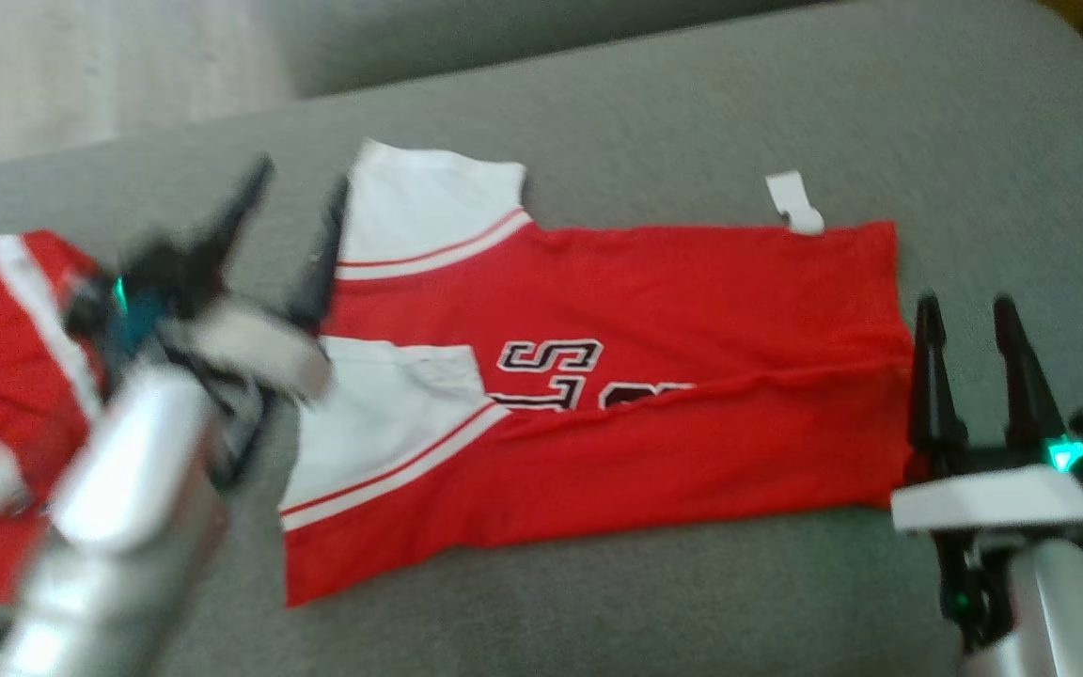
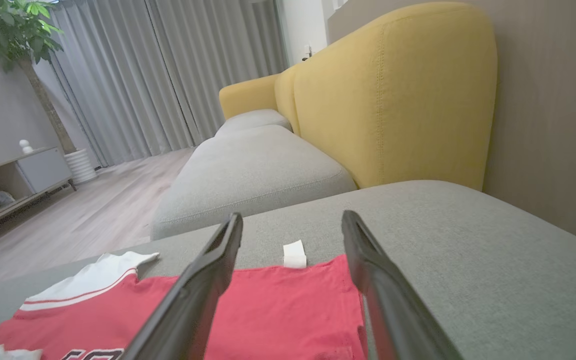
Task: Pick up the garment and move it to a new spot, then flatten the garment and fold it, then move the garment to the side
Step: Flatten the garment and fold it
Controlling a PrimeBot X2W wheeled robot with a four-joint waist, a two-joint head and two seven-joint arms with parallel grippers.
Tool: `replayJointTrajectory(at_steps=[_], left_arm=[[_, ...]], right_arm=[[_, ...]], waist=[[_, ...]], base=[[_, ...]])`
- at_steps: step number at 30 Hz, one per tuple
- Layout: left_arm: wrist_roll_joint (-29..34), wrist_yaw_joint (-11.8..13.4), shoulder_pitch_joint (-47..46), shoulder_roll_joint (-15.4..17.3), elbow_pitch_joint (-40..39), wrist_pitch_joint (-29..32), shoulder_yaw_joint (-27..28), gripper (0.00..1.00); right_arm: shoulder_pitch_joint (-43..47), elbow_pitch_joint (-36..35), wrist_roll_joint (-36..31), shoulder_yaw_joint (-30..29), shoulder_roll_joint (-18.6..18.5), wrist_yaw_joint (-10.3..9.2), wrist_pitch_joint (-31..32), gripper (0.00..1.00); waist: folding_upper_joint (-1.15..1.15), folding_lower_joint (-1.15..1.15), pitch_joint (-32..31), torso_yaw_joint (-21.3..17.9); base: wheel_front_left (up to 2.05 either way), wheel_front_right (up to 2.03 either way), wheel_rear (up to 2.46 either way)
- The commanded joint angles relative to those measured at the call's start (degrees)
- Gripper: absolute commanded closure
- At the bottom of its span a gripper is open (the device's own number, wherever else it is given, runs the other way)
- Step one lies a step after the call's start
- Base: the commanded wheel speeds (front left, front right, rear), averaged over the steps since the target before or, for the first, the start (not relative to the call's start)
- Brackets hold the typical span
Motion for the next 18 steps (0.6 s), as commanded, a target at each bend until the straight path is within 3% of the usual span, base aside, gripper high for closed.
replayJointTrajectory(at_steps=[1, 6, 11, 18], left_arm=[[0.21, -0.89, -5.64, 3.66, 0.06, 3.23, 1.11, 0.0], [-2.46, -2.48, -15.6, 9.81, 6.88, 14.98, -3.7, 0.0], [-9.05, -2.54, -21.75, 16.27, 10.16, 24.48, -12.99, 0.0], [-13.98, -2.55, -27.41, 21.1, 15.15, 26.13, -17.87, 0.0]], right_arm=[[-2.8, -1.3, 0.83, 1.99, -0.4, -0.04, -0.87, 0.0], [-5.92, -0.43, 4.14, 4.36, -0.4, -0.04, -2.08, 0.0], [-7.55, 0.56, 7.01, 6.93, -0.4, -0.04, -2.47, 0.0], [-9.19, 0.01, 10.08, 8.41, -0.39, -0.04, -2.58, 0.0]], waist=[[0.0, -0.01, 3.49, -3.52], [0.0, -0.01, 7.65, -7.47], [0.0, -0.01, 11.3, -10.52], [0.0, -0.01, 14.83, -13.22]], base=[[0.0, 0.0, 0.0], [0.0, 0.0, 0.0], [0.0, 0.0, 0.0], [0.0, 0.0, 0.0]])
